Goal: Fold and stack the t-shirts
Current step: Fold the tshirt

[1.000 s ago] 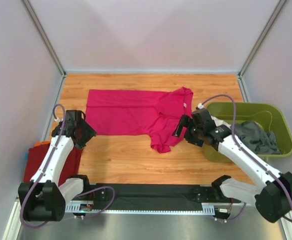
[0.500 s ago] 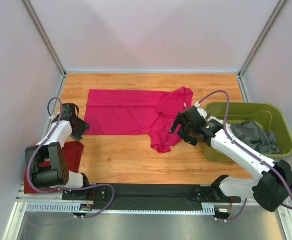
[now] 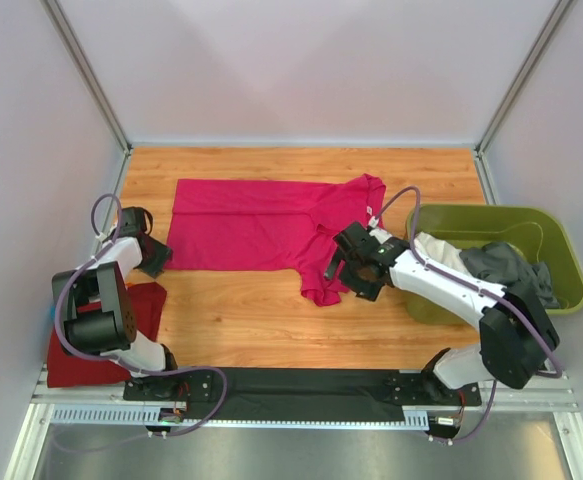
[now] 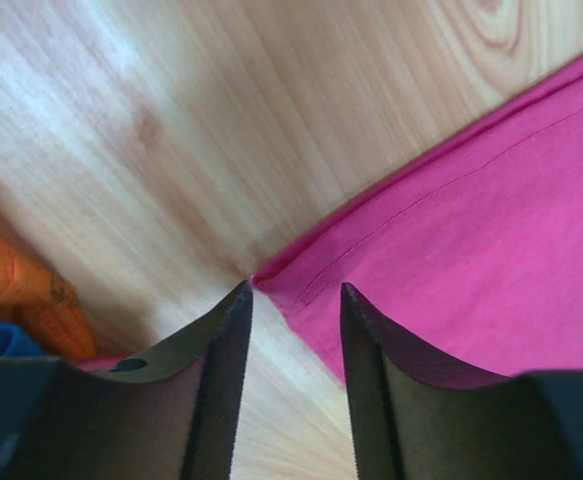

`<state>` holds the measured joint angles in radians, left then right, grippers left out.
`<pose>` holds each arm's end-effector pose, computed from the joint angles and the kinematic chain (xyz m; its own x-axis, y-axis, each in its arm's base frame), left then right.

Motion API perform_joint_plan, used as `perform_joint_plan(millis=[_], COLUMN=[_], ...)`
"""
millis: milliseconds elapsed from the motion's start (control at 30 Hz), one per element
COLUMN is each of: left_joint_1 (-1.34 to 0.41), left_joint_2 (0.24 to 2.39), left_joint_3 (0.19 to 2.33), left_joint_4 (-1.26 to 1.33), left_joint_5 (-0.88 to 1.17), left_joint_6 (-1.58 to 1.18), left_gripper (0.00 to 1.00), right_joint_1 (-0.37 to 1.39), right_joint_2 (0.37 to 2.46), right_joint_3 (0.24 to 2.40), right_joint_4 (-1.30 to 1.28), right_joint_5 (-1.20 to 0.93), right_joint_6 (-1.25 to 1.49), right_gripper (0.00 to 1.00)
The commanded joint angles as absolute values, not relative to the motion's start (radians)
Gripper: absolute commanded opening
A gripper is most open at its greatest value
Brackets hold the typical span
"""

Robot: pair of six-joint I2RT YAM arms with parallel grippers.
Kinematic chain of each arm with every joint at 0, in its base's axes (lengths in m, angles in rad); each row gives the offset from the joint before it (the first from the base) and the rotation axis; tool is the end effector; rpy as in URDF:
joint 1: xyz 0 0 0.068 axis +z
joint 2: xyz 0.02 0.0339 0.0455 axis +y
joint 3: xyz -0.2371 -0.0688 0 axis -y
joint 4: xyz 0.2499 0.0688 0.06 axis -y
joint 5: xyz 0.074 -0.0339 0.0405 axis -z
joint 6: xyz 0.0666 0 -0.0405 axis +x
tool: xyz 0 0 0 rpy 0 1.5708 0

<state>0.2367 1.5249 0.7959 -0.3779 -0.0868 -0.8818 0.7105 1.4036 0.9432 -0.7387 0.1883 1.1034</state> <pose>0.2886 0.0756 0.1031 -0.3433 -0.8738 -0.3443 -0.8436 0.4481 -0.2961 0.2217 0.1743 0.1601 -0.8442 0.4306 -0.3193 0.3651 0.8980 0.2457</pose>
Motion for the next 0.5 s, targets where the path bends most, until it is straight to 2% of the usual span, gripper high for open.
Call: perform_joint_plan(millis=[0, 33, 100, 133, 233, 433, 467], left_joint_1=[0.242, 0.242, 0.242, 0.242, 0.242, 0.242, 0.242], left_joint_2=[1.551, 1.554, 1.557, 1.555, 1.557, 1.554, 1.554], left_joint_3=[0.805, 0.804, 0.802, 0.801, 0.796, 0.798, 0.798], left_joint_4=[-0.333, -0.331, -0.333, -0.333, -0.342, -0.363, -0.365], left_joint_5=[-0.098, -0.1, -0.11, -0.112, -0.129, -0.164, -0.166], left_joint_6=[-0.902, -0.903, -0.905, -0.907, -0.911, -0.917, -0.917], left_gripper=[0.47, 0.42, 0.4, 0.32, 0.18, 0.0, 0.0], right_joint_1=[0.718, 0.718, 0.718, 0.718, 0.722, 0.756, 0.759], right_joint_2=[1.439, 1.443, 1.459, 1.463, 1.476, 1.489, 1.496], right_joint_3=[0.974, 0.974, 0.974, 0.974, 0.973, 0.95, 0.946], right_joint_4=[-0.698, -0.698, -0.699, -0.698, -0.707, -0.71, -0.709], right_joint_5=[0.175, 0.172, 0.167, 0.164, 0.158, 0.169, 0.172], right_joint_6=[1.121, 1.12, 1.115, 1.114, 1.112, 1.137, 1.141], right_gripper=[0.84, 0.84, 0.83, 0.83, 0.82, 0.82, 0.82])
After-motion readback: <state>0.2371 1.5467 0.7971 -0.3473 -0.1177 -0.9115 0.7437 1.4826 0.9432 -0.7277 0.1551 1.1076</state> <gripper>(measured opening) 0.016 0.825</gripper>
